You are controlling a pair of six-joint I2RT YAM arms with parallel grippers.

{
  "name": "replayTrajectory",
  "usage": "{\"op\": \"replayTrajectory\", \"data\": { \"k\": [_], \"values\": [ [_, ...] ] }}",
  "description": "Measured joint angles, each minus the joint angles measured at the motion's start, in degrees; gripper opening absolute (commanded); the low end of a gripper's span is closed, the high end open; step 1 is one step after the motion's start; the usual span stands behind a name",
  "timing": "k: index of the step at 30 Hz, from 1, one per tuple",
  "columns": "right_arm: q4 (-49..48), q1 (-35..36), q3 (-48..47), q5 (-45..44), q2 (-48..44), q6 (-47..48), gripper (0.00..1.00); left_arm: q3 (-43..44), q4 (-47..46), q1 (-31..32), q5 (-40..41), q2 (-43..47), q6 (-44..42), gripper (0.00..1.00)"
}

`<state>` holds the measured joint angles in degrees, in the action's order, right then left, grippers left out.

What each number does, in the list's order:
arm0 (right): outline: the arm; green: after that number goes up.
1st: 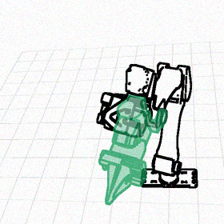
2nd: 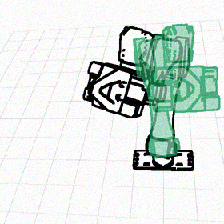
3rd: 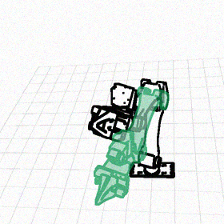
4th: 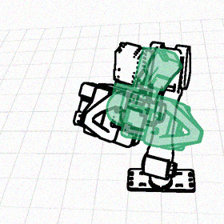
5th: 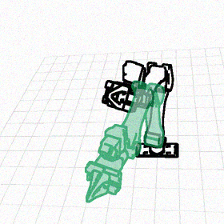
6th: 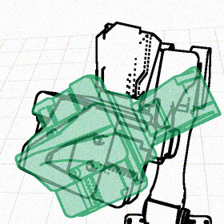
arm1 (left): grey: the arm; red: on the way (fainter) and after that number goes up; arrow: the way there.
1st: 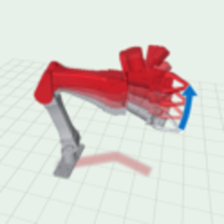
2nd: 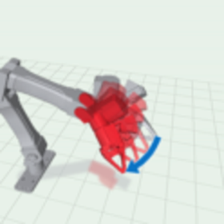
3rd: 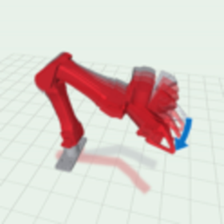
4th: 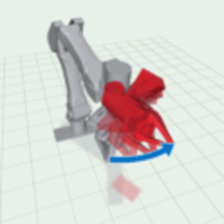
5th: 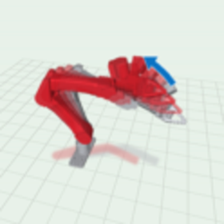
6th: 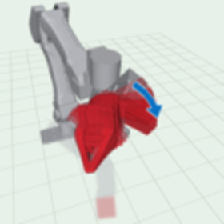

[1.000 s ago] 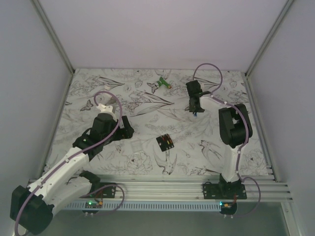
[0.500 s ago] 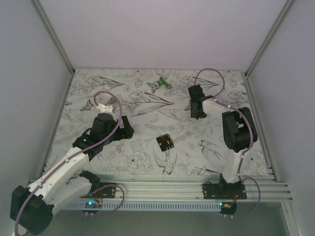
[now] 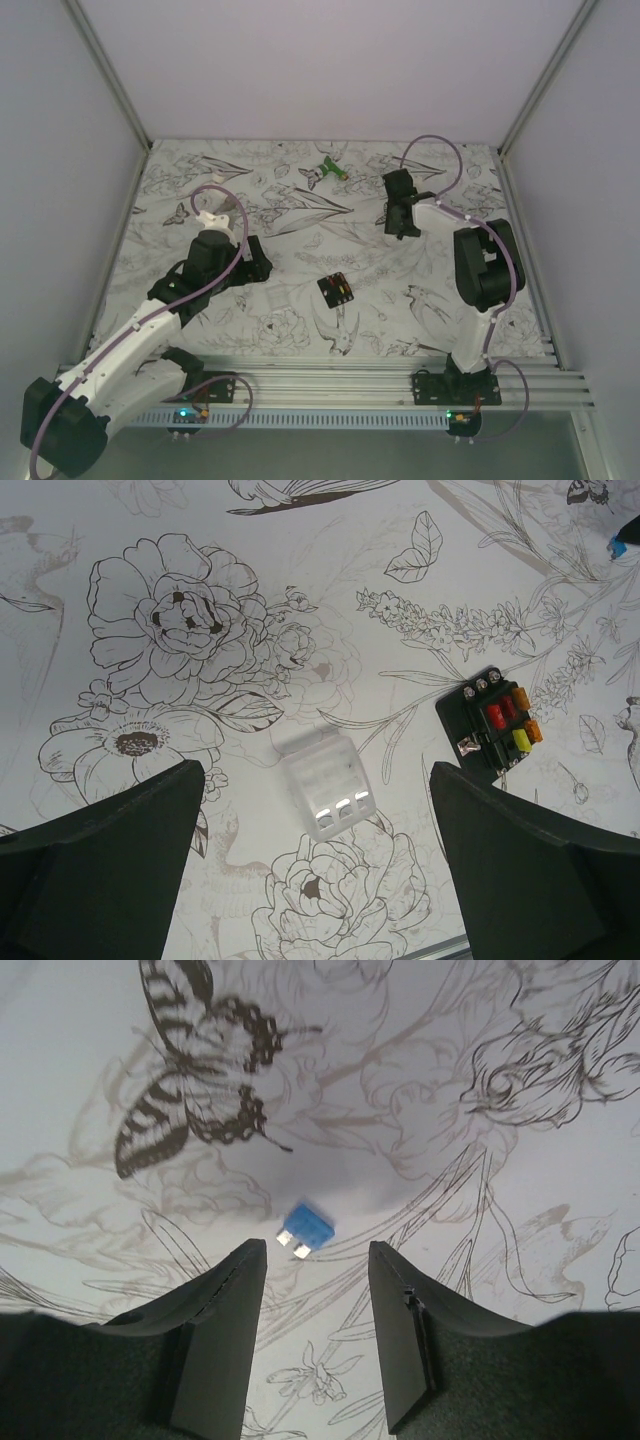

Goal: Snap on the fuse box
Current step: Pick up the fuse from the center of the board.

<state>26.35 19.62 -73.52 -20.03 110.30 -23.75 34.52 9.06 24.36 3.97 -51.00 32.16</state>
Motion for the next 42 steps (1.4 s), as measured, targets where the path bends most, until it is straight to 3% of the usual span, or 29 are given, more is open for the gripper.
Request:
{"op": "replayTrajectory", "data": {
  "k": [13,25,38,42],
  "values": [
    [1.11,0.00,-4.74,-3.48,3.80,-11.19,0.43,0.00,0.00,0.00,0.00,0.00,0.00,1.00],
    [2.60,0.00,-4.74,-3.04,4.74,-13.38,0.32,0.00,0.00,0.00,0.00,0.00,0.00,1.00],
    [2.34,2.32,-4.76,-0.81,4.72,-9.20,0.34,0.00,0.00,0.00,0.00,0.02,0.02,1.00],
    [1.84,2.60,-3.37,-0.63,3.78,-7.48,0.38,0.00,0.00,0.00,0.00,0.02,0.02,1.00]
  ]
}}
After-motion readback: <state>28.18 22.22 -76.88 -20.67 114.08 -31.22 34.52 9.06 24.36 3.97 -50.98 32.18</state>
